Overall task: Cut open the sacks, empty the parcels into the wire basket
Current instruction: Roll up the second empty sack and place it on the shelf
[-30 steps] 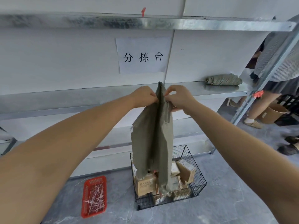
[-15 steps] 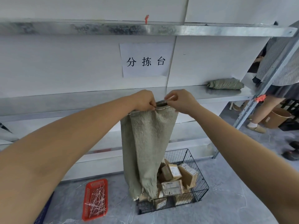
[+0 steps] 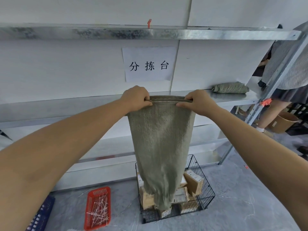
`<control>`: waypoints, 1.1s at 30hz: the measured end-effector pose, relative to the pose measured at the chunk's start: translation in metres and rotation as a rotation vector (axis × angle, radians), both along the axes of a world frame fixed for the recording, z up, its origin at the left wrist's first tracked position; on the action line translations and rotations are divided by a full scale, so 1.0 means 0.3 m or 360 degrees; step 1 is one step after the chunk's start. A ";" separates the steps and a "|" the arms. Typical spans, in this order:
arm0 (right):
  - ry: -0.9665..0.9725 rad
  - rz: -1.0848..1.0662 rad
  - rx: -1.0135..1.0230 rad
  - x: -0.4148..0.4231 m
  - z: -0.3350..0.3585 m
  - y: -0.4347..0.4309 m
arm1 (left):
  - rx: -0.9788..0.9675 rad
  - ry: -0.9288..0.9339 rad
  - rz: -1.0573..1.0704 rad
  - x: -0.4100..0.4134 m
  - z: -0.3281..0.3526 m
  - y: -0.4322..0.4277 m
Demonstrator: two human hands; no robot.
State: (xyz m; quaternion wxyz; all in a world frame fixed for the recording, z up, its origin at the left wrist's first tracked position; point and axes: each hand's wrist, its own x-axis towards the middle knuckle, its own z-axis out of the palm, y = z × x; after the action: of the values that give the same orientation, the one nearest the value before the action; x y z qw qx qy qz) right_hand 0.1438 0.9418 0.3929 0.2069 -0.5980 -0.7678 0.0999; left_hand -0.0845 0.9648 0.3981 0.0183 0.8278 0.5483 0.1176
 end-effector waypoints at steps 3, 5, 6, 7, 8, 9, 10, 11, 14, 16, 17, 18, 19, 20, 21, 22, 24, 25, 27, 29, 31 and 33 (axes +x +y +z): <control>-0.0157 0.0124 0.0007 0.022 0.036 -0.017 | 0.0071 0.0074 0.0032 -0.005 0.007 0.000; -0.0238 0.0156 -0.0031 0.046 0.073 -0.029 | 0.0127 0.0040 0.0000 0.000 0.013 -0.001; -0.0257 0.0153 -0.0036 0.060 0.092 -0.035 | 0.0154 0.0008 -0.0013 0.003 0.015 -0.001; -0.0277 0.0129 -0.0027 0.071 0.111 -0.041 | 0.0176 -0.0022 -0.0026 0.006 0.018 -0.001; -0.0294 0.0086 -0.0012 0.084 0.124 -0.041 | 0.0187 -0.0049 -0.0041 0.007 0.022 0.000; -0.0321 0.0032 0.0016 0.099 0.132 -0.038 | 0.0190 -0.0075 -0.0056 0.008 0.027 0.001; -0.0339 -0.0019 0.0044 0.116 0.134 -0.031 | 0.0193 -0.0109 -0.0067 0.009 0.032 0.002; -0.0337 -0.0061 0.0066 0.130 0.131 -0.026 | 0.0193 -0.0147 -0.0070 0.011 0.038 0.003; -0.0320 -0.0149 0.0098 0.156 0.107 -0.025 | 0.0174 -0.0241 -0.0075 0.020 0.047 -0.005; -0.0306 -0.0178 0.0160 0.156 0.086 -0.038 | 0.0169 -0.0255 -0.0091 0.024 0.048 -0.010; -0.0264 -0.0189 0.0215 0.154 0.078 -0.046 | 0.0171 -0.0238 -0.0092 0.025 0.049 -0.011; -0.0183 -0.0198 0.0254 0.151 0.073 -0.053 | 0.0178 -0.0189 -0.0095 0.025 0.052 -0.011; -0.0119 -0.0191 0.0256 0.143 0.074 -0.064 | 0.0186 -0.0120 -0.0103 0.027 0.054 -0.014; -0.0130 -0.0172 0.0215 0.131 0.078 -0.076 | 0.0195 -0.0058 -0.0117 0.031 0.058 -0.018; -0.0221 -0.0140 0.0159 0.116 0.086 -0.084 | 0.0204 -0.0020 -0.0137 0.036 0.061 -0.023; -0.0353 -0.0110 0.0112 0.103 0.090 -0.085 | 0.0222 -0.0003 -0.0160 0.042 0.066 -0.030; -0.0626 -0.0070 0.0133 0.061 0.091 -0.083 | 0.0286 0.0041 -0.0198 0.055 0.076 -0.045; -0.0717 -0.0073 0.0191 0.038 0.088 -0.083 | 0.0313 0.0100 -0.0209 0.058 0.083 -0.053; -0.0813 -0.0094 0.0341 -0.003 0.070 -0.085 | 0.0354 0.0277 -0.0230 0.061 0.095 -0.067; -0.0779 -0.0039 0.0456 -0.031 0.043 -0.094 | 0.0367 0.0455 -0.0223 0.062 0.105 -0.081; -0.0694 0.0021 0.0525 -0.048 0.017 -0.102 | 0.0349 0.0582 -0.0212 0.072 0.105 -0.096; -0.0647 0.0003 0.0548 -0.052 -0.003 -0.103 | 0.0339 0.0644 -0.0207 0.087 0.099 -0.103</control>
State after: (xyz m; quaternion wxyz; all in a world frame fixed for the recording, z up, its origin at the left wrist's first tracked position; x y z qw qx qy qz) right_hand 0.1283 0.9109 0.3921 0.1470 -0.5612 -0.7998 -0.1541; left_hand -0.0584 0.9341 0.4276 -0.1718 0.8653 0.4709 0.0051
